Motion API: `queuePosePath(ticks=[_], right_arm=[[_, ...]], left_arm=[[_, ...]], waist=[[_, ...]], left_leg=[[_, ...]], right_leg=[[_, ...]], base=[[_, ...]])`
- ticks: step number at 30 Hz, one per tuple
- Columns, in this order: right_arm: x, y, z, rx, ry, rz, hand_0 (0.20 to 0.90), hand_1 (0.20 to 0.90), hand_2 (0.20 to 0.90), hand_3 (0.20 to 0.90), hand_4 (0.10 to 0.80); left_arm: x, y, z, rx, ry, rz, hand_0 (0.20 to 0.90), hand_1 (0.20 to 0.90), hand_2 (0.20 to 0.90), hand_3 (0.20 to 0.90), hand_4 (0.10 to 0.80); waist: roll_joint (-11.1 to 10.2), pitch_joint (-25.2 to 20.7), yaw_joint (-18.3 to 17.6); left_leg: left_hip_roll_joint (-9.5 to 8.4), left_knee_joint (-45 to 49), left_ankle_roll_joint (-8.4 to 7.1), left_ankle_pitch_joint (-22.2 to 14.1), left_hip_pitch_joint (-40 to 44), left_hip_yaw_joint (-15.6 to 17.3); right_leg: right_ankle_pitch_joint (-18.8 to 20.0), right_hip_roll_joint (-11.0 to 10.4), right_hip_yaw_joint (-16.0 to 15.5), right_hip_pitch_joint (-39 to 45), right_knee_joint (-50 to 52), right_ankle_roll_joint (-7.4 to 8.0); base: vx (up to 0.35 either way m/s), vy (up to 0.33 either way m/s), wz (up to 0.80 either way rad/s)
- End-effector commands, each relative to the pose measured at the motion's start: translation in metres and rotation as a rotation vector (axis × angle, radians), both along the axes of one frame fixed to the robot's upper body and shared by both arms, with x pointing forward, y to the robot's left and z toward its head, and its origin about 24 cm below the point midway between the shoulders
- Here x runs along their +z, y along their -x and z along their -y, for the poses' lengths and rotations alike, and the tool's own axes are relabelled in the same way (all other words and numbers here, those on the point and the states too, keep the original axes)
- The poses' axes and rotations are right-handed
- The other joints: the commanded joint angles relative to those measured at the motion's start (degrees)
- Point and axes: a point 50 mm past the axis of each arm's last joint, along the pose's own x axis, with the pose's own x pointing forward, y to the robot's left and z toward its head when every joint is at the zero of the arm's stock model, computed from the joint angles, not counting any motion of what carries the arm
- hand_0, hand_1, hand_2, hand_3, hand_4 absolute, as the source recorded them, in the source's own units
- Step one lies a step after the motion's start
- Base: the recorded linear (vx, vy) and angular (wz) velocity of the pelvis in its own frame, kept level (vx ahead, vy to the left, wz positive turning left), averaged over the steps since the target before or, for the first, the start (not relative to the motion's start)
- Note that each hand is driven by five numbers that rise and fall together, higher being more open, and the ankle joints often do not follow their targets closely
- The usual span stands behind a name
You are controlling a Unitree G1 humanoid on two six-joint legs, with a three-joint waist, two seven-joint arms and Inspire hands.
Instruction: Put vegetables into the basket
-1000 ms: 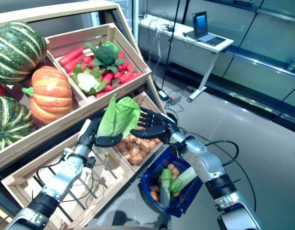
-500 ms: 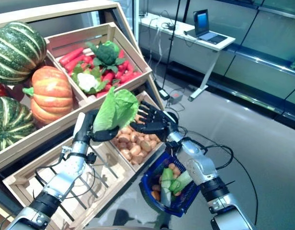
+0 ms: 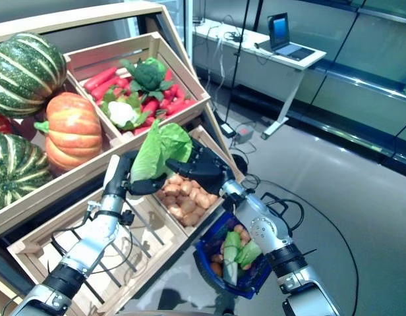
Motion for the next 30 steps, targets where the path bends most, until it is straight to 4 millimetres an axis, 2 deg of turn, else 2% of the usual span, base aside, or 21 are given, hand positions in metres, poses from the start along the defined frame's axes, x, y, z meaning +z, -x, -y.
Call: queuePosePath(ticks=[1,8,16,25,30], right_arm=[[0.085,-0.002,-0.037,0.211,-0.21,0.339,0.9,0.9,0.9,0.9,0.8],[0.096,-0.001,-0.058,0.293,-0.132,0.378,0.9,0.9,0.9,0.9,0.8],[0.103,0.0,-0.07,0.399,-0.055,0.419,0.9,0.9,0.9,0.9,0.8],[0.097,-0.021,-0.063,0.189,0.121,0.405,0.9,0.9,0.9,0.9,0.8],[0.096,-0.024,-0.066,0.14,0.09,0.361,0.9,0.9,0.9,0.9,0.8]], left_arm=[[0.066,-0.031,0.034,-0.173,-0.016,0.324,0.3,0.3,0.3,0.3,0.4],[0.07,-0.03,0.05,-0.262,0.008,0.325,0.3,0.3,0.3,0.3,0.4],[0.071,-0.027,0.066,-0.369,0.007,0.311,0.3,0.3,0.3,0.3,0.4],[0.086,-0.023,0.077,-0.428,0.082,0.354,0.3,0.3,0.3,0.3,0.4],[0.094,-0.019,0.083,-0.456,0.103,0.376,0.3,0.3,0.3,0.3,0.4]], waist=[[-1.9,-2.8,0.2],[-2.1,-3.1,0.6],[-2.5,-3.3,1.1],[-2.6,-3.3,1.2],[-2.4,-2.9,1.4]], left_leg=[[-0.98,0.0,0.5,-1.3,-2.6,-1.1],[-1.06,0.0,0.49,-1.3,-2.7,-1.4],[-1.18,0.0,0.53,-1.3,-3.0,-1.7],[-1.13,0.0,0.52,-1.3,-3.0,-2.0],[-1.1,0.0,0.51,-1.2,-3.0,-2.1]], right_leg=[[-2.0,-2.0,2.3,2.0,0.2,-0.14],[-2.0,-2.1,2.4,2.0,0.1,-0.13],[-2.1,-2.0,2.4,2.0,0.1,-0.12],[-1.9,-2.1,2.7,1.9,0.1,-0.09],[-1.7,-2.2,2.7,1.9,0.1,-0.04]], base=[[0.0,0.0,0.0],[0.013,0.006,0.05],[0.002,0.001,0.0],[0.0,0.0,0.0],[0.0,0.0,0.0]])
